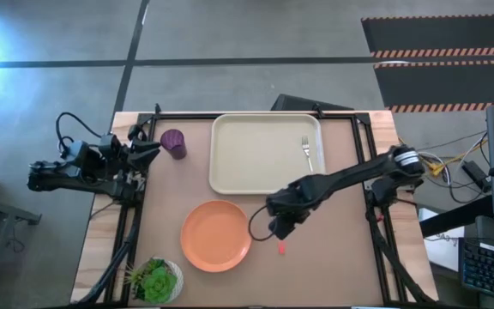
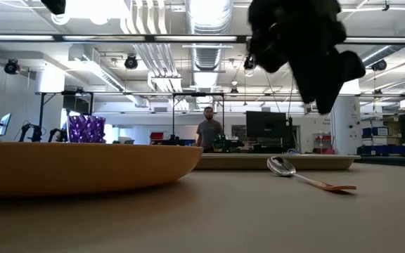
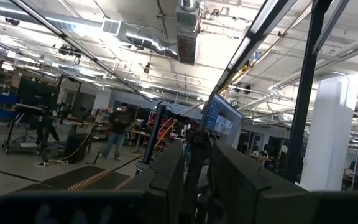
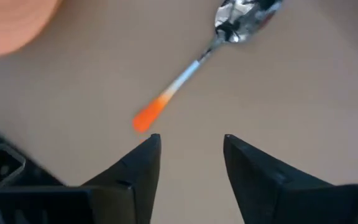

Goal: Pick and place plate/cup/fork/spoon on tray
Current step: Put the orange spoon to the left of the orange fork on the white tray

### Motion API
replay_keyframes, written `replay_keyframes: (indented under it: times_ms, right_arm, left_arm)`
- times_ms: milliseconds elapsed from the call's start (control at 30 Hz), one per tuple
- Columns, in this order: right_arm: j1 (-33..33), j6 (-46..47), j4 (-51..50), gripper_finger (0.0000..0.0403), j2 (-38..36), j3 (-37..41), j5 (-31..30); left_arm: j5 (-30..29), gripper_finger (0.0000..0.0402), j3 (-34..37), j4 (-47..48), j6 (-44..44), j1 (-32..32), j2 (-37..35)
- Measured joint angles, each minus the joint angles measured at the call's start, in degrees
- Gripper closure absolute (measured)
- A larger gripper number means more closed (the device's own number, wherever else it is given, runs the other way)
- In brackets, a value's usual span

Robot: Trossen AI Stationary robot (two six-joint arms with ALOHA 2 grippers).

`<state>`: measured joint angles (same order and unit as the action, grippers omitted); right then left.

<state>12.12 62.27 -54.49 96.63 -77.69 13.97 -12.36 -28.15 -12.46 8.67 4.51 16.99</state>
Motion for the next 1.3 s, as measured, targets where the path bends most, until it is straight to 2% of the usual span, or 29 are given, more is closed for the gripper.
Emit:
replay_keyframes:
  times_ms: [133,333,567,833,1133,1300]
  right_arm:
    - [0.0,4.78,-0.07,0.0228,6.39,-3.64,-0.39]
    - [0.26,10.42,-0.09,0.0232,15.07,-8.96,-0.47]
    - [0.37,13.07,-1.58,0.023,21.18,-13.31,-0.25]
    - [0.44,17.39,-6.07,0.0234,21.58,-14.89,-1.98]
    - [0.39,18.11,-9.67,0.0234,19.12,-19.31,-8.86]
    - [0.39,18.55,-12.11,0.0234,19.21,-18.94,-8.99]
  left_arm:
    - [0.84,0.0329,-0.1,0.03,0.04,0.0,-0.6]
    - [5.74,0.0329,-0.12,0.16,0.2,0.01,-2.34]
    - [9.6,0.0329,-0.12,2.18,0.18,0.01,-5.18]
    - [10.11,0.0329,-0.01,6.31,1.63,0.0,-7.95]
    - [10.35,0.0329,-0.01,6.14,1.53,0.0,-8.93]
    - [10.59,0.0329,-0.01,6.16,1.53,0.0,-8.97]
